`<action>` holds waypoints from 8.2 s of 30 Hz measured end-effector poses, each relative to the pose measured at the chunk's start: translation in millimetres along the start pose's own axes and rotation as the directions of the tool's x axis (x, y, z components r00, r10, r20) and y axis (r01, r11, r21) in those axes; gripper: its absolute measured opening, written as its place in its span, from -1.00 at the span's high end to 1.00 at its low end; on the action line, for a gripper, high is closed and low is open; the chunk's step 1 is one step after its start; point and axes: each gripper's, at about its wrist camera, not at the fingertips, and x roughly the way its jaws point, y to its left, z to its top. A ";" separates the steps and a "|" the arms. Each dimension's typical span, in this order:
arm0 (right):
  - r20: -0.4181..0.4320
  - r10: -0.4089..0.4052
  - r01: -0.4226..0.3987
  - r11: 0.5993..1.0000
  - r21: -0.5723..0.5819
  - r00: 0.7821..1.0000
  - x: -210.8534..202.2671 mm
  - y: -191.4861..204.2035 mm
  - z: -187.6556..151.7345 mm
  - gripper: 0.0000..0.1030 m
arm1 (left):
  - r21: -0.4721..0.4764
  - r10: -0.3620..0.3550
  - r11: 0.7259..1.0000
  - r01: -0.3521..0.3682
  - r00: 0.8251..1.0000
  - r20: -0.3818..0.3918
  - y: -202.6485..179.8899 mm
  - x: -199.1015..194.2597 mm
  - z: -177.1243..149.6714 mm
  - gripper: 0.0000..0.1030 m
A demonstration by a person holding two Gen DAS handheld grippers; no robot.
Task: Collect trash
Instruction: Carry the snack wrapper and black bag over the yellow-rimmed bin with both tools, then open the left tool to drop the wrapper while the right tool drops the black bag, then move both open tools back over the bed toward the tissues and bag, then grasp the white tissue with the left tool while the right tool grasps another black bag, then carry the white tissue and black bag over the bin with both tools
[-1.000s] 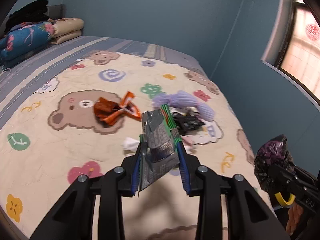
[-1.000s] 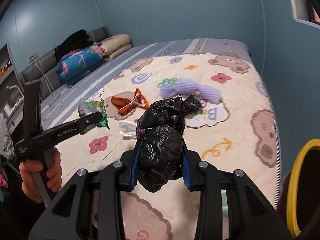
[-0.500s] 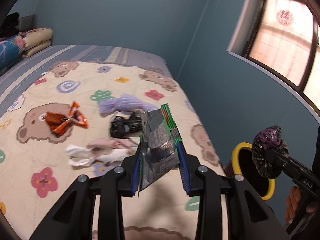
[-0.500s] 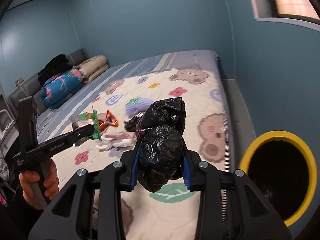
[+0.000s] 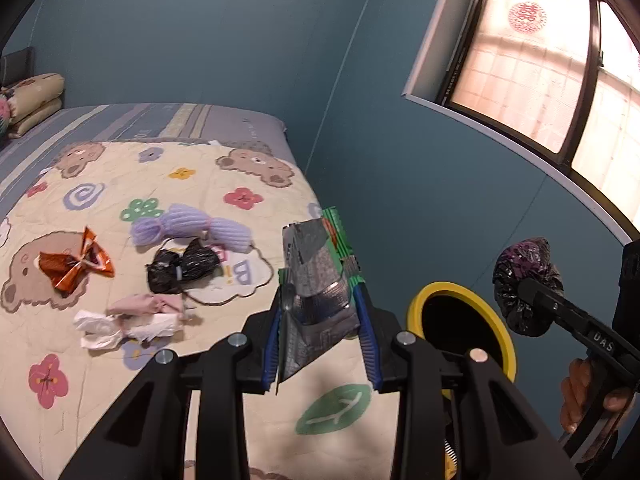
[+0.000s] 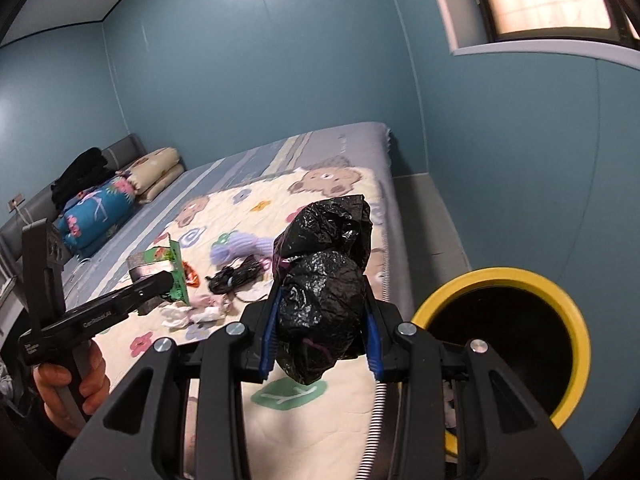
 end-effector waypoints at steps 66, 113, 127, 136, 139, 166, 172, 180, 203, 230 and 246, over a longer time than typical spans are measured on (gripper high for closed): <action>-0.079 -0.247 0.260 0.920 0.294 0.966 27.0 -182.1 -12.8 0.23 | 0.126 -0.240 0.946 0.298 0.909 -0.341 -185.3 177.2 -58.8 0.11; -0.105 -0.057 0.060 0.998 0.026 0.993 79.4 22.8 13.0 -0.25 | 0.003 0.066 0.998 -0.066 0.997 -0.049 36.0 33.8 -20.7 -0.78; -0.162 0.005 -0.015 0.998 -0.059 0.987 146.2 94.4 16.0 -0.25 | -0.101 0.224 0.968 -0.231 0.971 -0.083 150.7 26.4 -30.2 -0.78; -0.216 0.028 -0.048 0.995 -0.091 0.976 203.1 130.4 14.2 -0.25 | -0.151 0.262 0.948 -0.282 0.955 -0.137 204.3 37.0 -44.6 -0.78; -0.235 0.032 -0.057 0.993 -0.101 0.971 223.8 139.4 12.3 -0.25 | -0.168 0.265 0.942 -0.290 0.952 -0.154 218.0 43.1 -48.4 -0.78; -0.410 -0.020 -0.023 0.995 -0.100 0.912 426.1 166.1 -24.3 -0.35 | -0.151 0.249 0.944 -0.294 0.933 -0.261 247.5 115.5 -57.1 -0.63; -0.408 -0.058 -0.007 0.988 -0.154 0.911 446.2 175.2 -26.0 -0.34 | -0.123 0.246 0.950 -0.286 0.932 -0.267 245.1 121.3 -61.6 -0.19; -0.418 -0.078 -0.035 0.966 -0.256 0.905 446.0 199.6 -43.5 0.31 | -0.073 0.248 0.959 -0.273 0.937 -0.247 231.5 117.4 -60.2 0.41; -0.319 -0.006 -0.068 0.973 -0.221 0.948 336.7 190.1 -14.0 0.72 | -0.116 0.176 0.973 -0.198 0.968 -0.177 210.1 25.0 -59.2 0.60; -0.123 0.007 -0.026 0.988 -0.150 0.992 119.5 92.3 15.5 0.72 | -0.056 0.141 0.988 -0.143 0.989 -0.035 124.8 -53.9 -37.1 0.60; -0.051 -0.065 0.060 0.995 -0.081 0.997 46.3 22.5 22.3 0.72 | 0.085 -0.025 0.996 0.028 0.999 -0.045 19.5 -13.0 -9.4 0.60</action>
